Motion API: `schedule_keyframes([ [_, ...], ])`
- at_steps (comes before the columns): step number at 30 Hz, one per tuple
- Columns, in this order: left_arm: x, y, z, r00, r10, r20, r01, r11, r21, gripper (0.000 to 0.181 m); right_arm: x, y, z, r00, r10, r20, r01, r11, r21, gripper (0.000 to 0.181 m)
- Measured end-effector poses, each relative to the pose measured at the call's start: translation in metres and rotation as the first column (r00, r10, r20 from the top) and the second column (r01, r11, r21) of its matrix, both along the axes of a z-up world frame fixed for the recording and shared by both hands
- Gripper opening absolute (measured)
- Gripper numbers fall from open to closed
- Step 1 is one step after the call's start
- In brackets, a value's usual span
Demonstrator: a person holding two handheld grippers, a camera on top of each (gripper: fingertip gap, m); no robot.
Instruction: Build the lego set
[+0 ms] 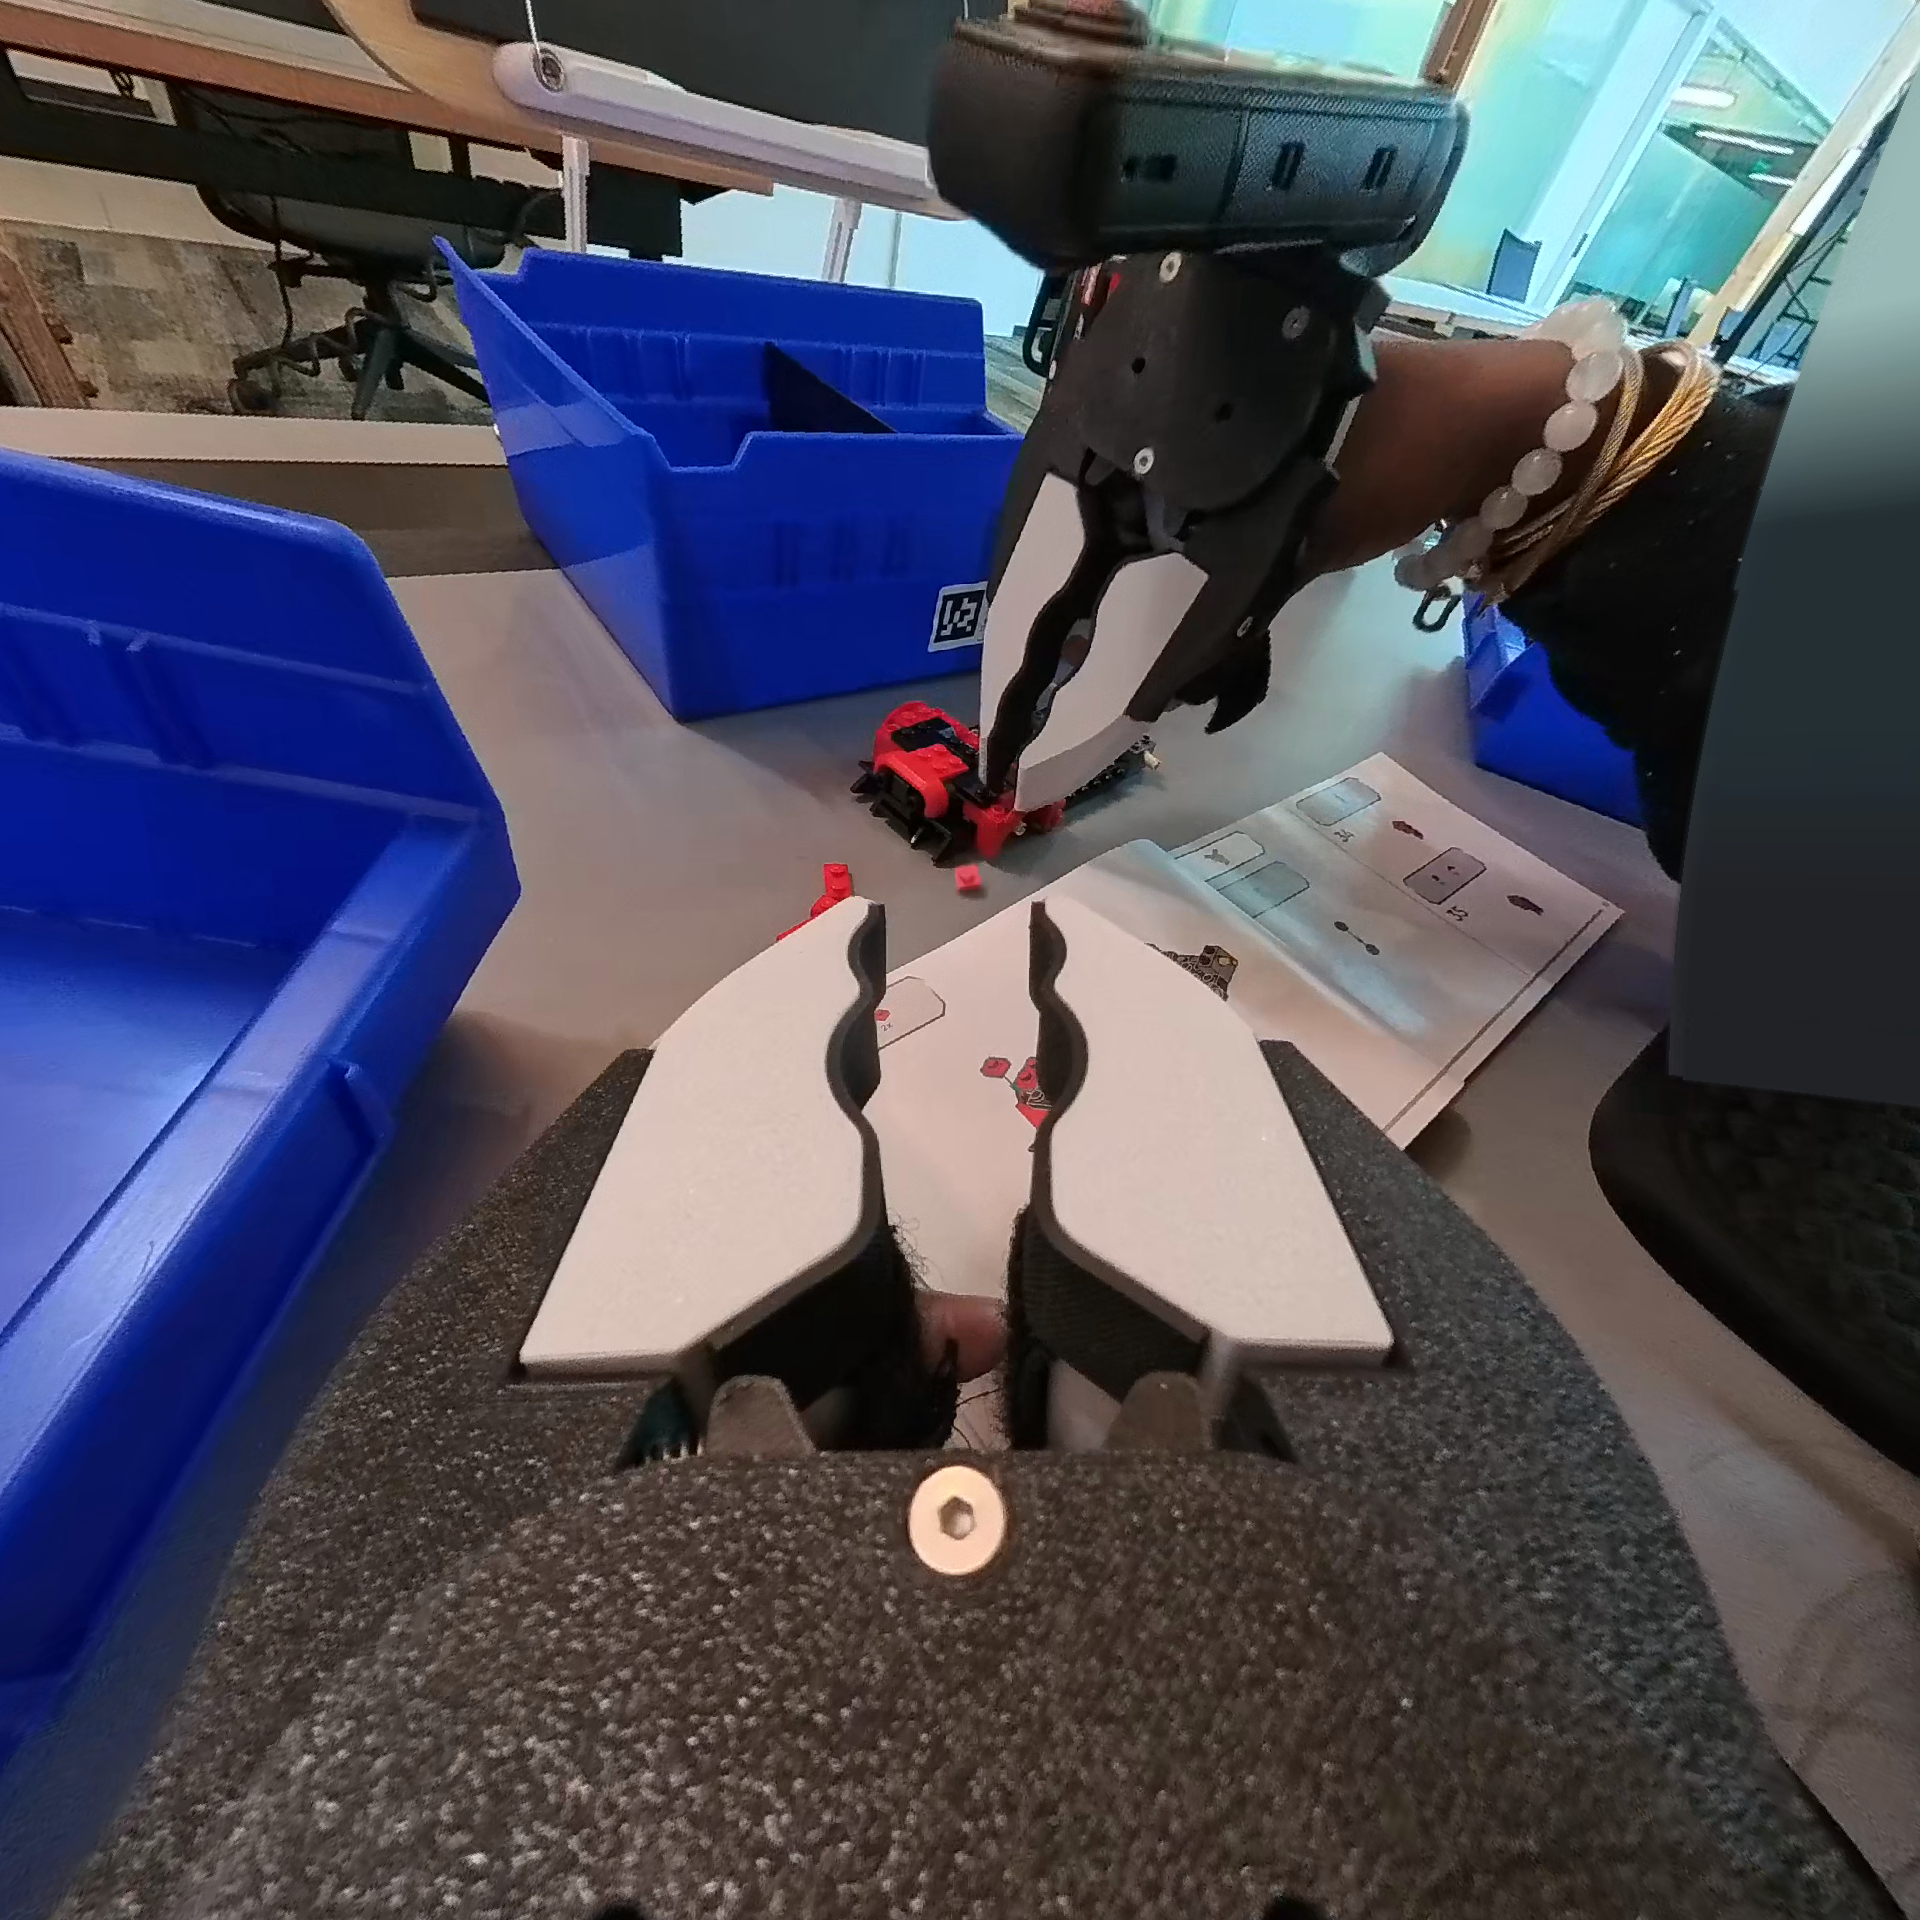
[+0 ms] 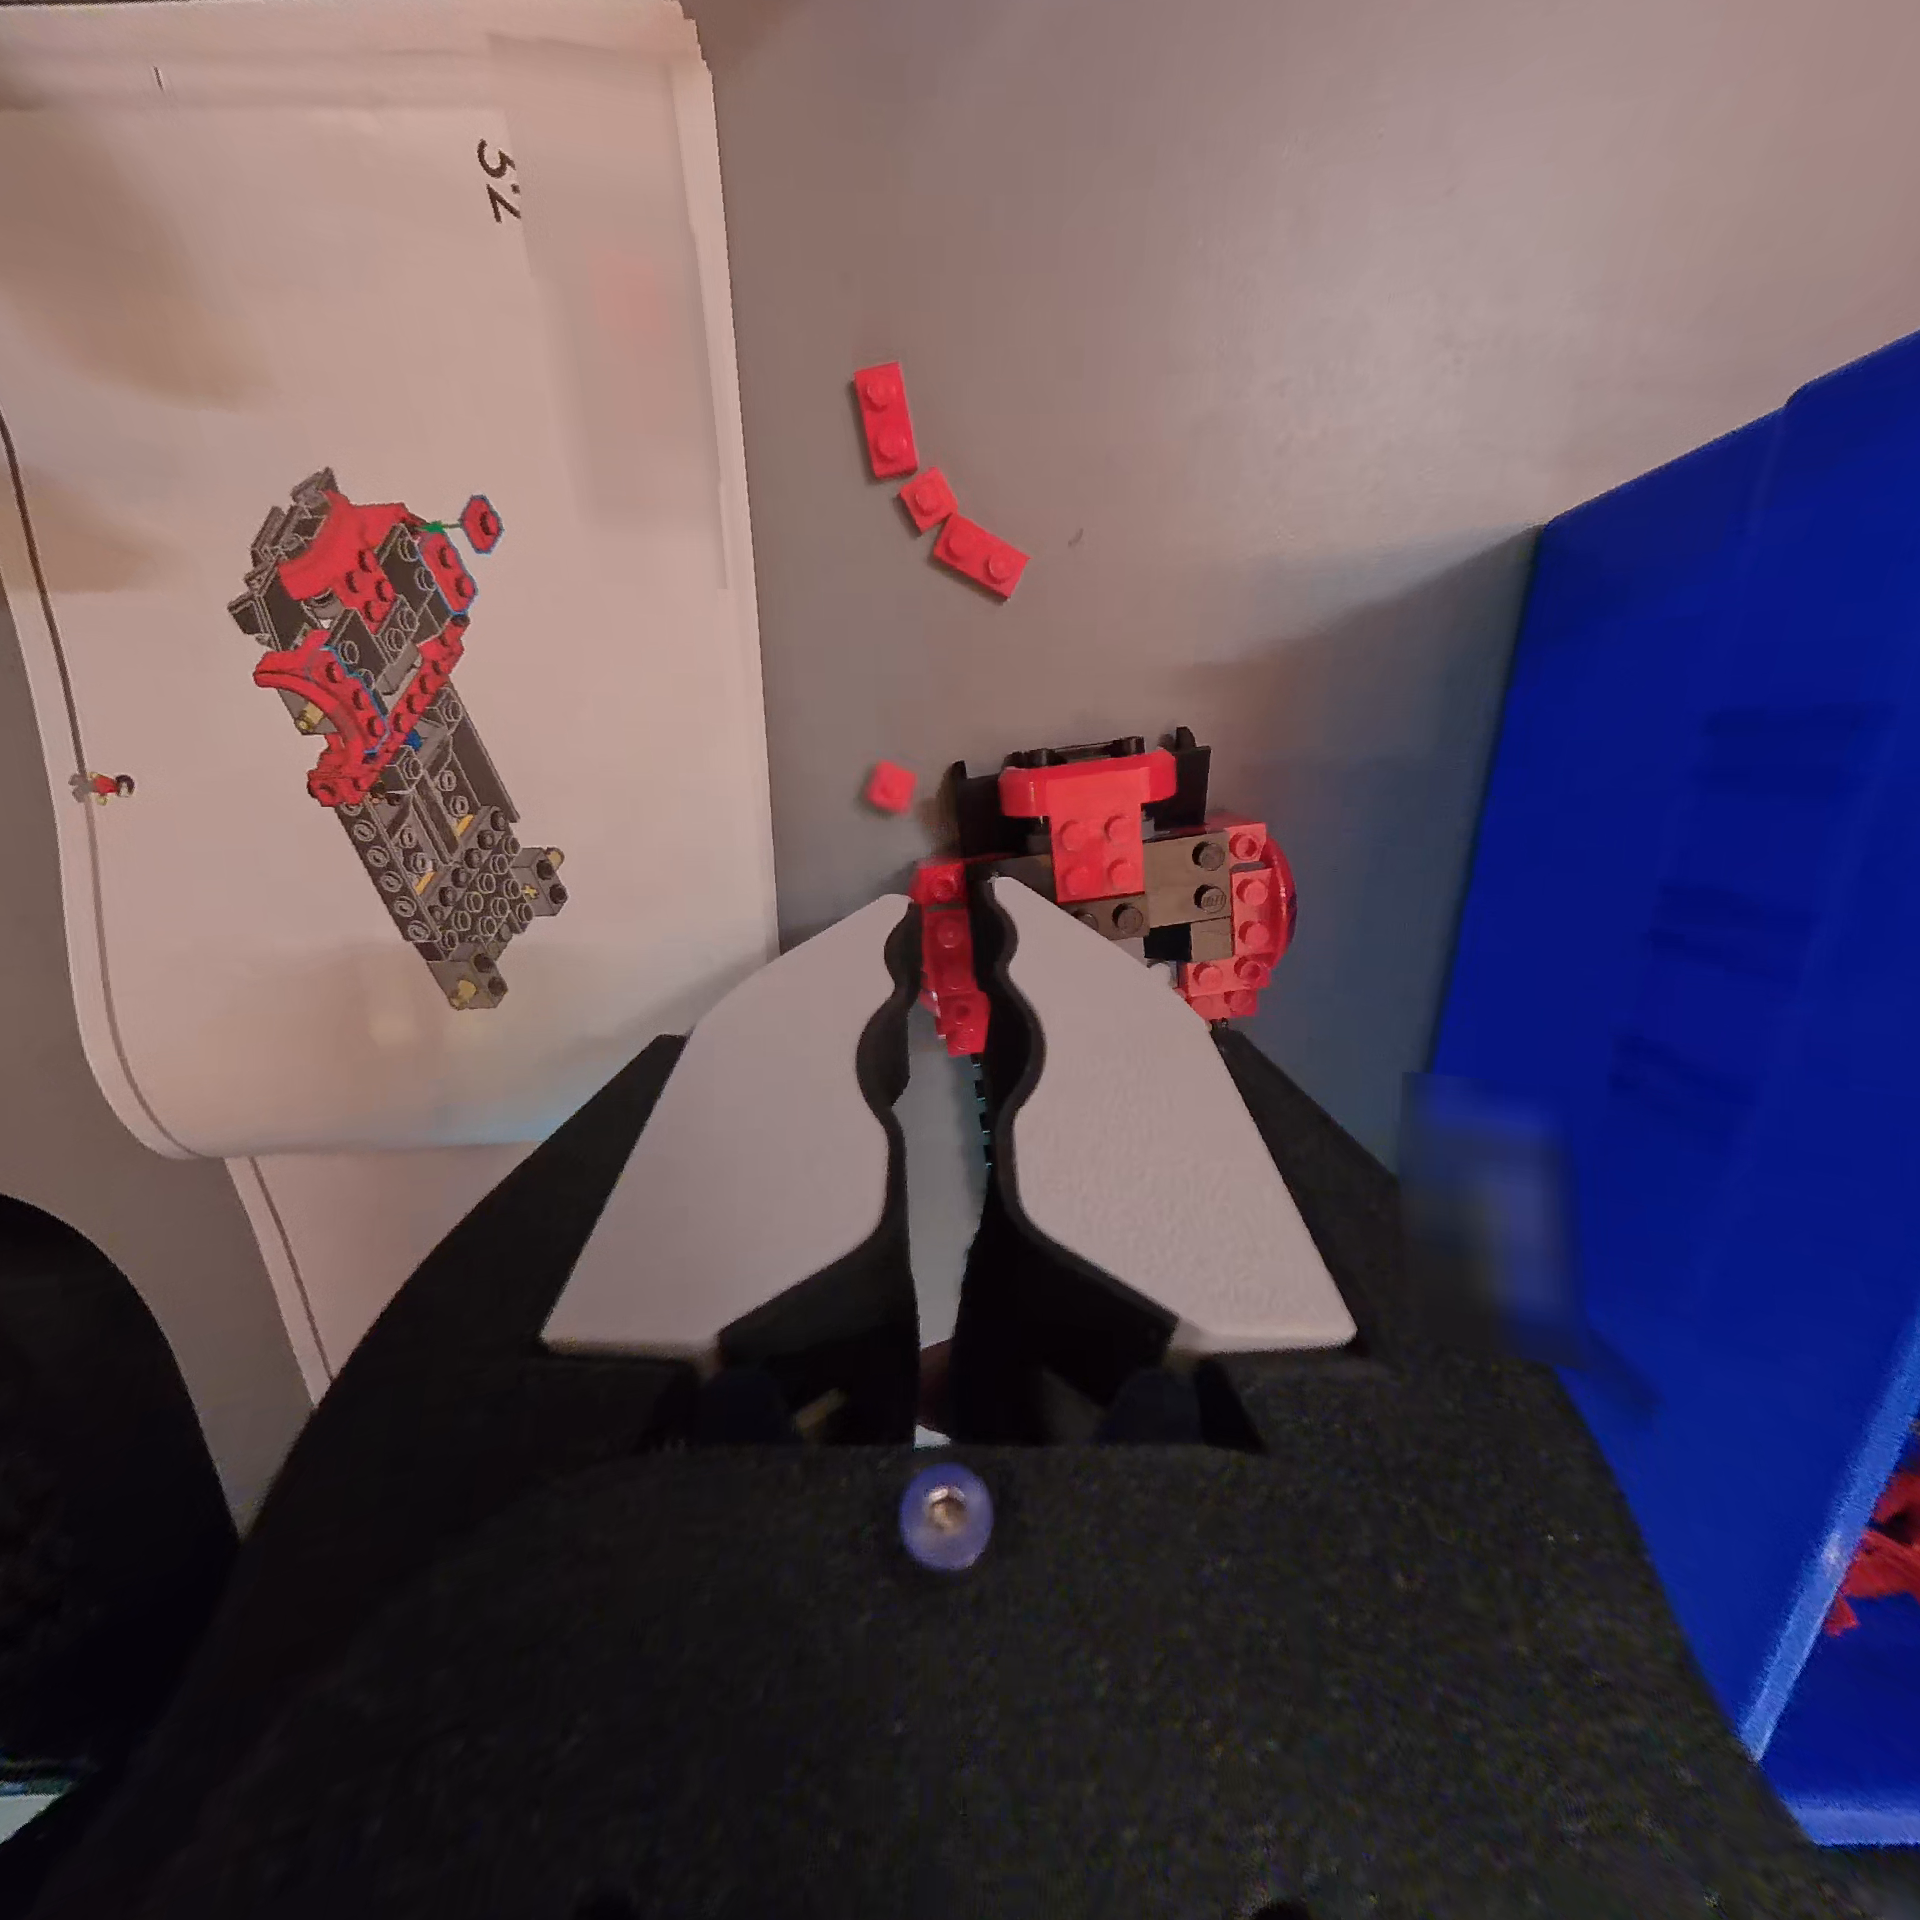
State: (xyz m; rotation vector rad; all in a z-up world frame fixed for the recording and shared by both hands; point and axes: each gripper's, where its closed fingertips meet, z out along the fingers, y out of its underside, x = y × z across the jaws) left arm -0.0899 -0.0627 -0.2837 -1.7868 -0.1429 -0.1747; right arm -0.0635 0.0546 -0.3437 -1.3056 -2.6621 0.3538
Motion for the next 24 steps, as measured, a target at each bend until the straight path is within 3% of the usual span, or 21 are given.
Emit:
schedule_keyframes([
  [5,0.0,0.0,0.0,1.0,-0.002,0.0,0.002,1.0,-0.002,0.026,0.0,-0.001,0.008,1.0,0.007,-0.03,-0.007,1.0,-0.005,0.007],
  [9,0.001,0.001,-0.001,1.0,-0.005,-0.002,0.005,1.0,-0.009,0.026,0.001,-0.019,0.013,0.992,0.086,-0.089,-0.093,0.993,-0.073,0.005],
  [16,0.0,0.0,0.0,1.0,-0.004,-0.001,0.004,1.0,-0.005,0.026,-0.008,-0.031,-0.012,0.997,0.083,-0.004,-0.083,0.994,-0.066,0.009],
  [24,0.001,0.0,0.001,1.0,-0.009,0.005,0.009,1.0,0.005,0.026,-0.01,-0.034,-0.021,0.999,0.045,0.024,-0.043,0.997,-0.056,0.011],
])
